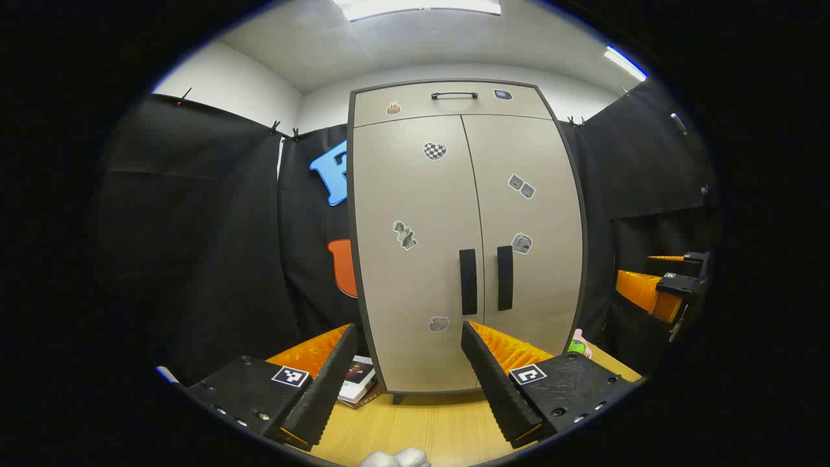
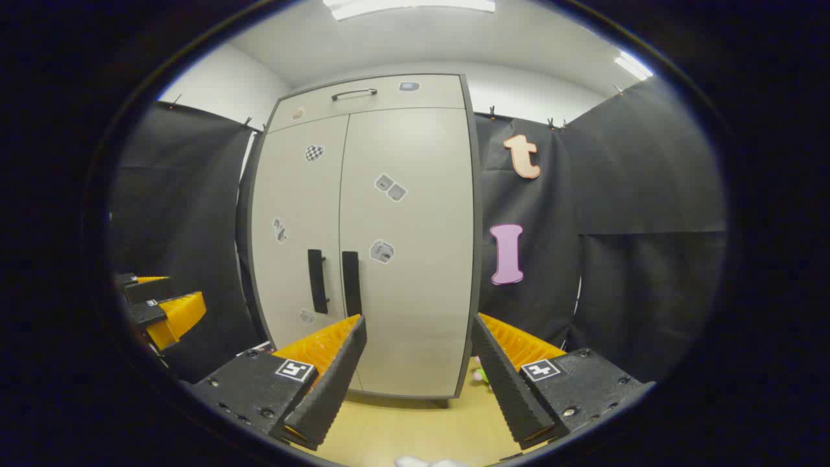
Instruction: Open the right door of the double-door shoe cabinet with the right hand, and open the left door with the left hand.
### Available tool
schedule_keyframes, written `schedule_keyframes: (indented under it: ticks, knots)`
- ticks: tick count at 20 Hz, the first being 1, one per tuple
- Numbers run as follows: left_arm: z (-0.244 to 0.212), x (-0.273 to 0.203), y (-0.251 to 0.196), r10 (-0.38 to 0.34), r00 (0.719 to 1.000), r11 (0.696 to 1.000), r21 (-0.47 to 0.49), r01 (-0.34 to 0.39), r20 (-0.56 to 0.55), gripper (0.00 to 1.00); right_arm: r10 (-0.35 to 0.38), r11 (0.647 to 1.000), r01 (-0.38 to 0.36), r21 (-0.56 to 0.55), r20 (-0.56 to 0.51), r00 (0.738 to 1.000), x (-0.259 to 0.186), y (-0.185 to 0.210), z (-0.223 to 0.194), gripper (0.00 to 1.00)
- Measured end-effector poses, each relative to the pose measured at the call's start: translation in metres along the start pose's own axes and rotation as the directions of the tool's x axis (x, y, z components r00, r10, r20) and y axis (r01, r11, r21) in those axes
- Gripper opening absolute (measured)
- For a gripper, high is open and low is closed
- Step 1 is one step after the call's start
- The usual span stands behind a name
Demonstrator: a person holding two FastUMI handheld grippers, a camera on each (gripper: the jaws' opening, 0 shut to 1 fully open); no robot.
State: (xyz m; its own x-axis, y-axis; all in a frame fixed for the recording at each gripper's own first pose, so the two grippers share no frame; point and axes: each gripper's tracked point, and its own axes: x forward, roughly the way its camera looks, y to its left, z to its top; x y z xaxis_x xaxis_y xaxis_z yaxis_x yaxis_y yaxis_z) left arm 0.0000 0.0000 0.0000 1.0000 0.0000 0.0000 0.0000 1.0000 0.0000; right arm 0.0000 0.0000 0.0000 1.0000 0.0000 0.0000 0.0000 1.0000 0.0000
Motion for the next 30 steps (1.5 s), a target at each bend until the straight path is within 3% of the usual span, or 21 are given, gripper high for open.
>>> schedule_keyframes:
  ticks: [16,24,30]
  knots:
    - [0.0,-0.007,-0.01,0.007,1.0,1.0,-0.01,-0.007,-0.003,0.96,0.013,1.0,-0.013,-0.018,0.0,1.0,0.022,0.0,-0.003,1.0]
    - [-0.005,-0.021,0.002,0.062,0.998,0.998,-0.008,-0.062,-0.028,0.96,0.066,0.998,-0.065,-0.016,0.013,0.998,0.07,0.049,0.002,1.0]
    - [-0.01,-0.059,0.019,0.109,0.993,0.994,0.0,-0.11,-0.038,0.96,0.072,0.997,-0.072,-0.012,0.016,0.997,0.13,0.086,0.005,1.0]
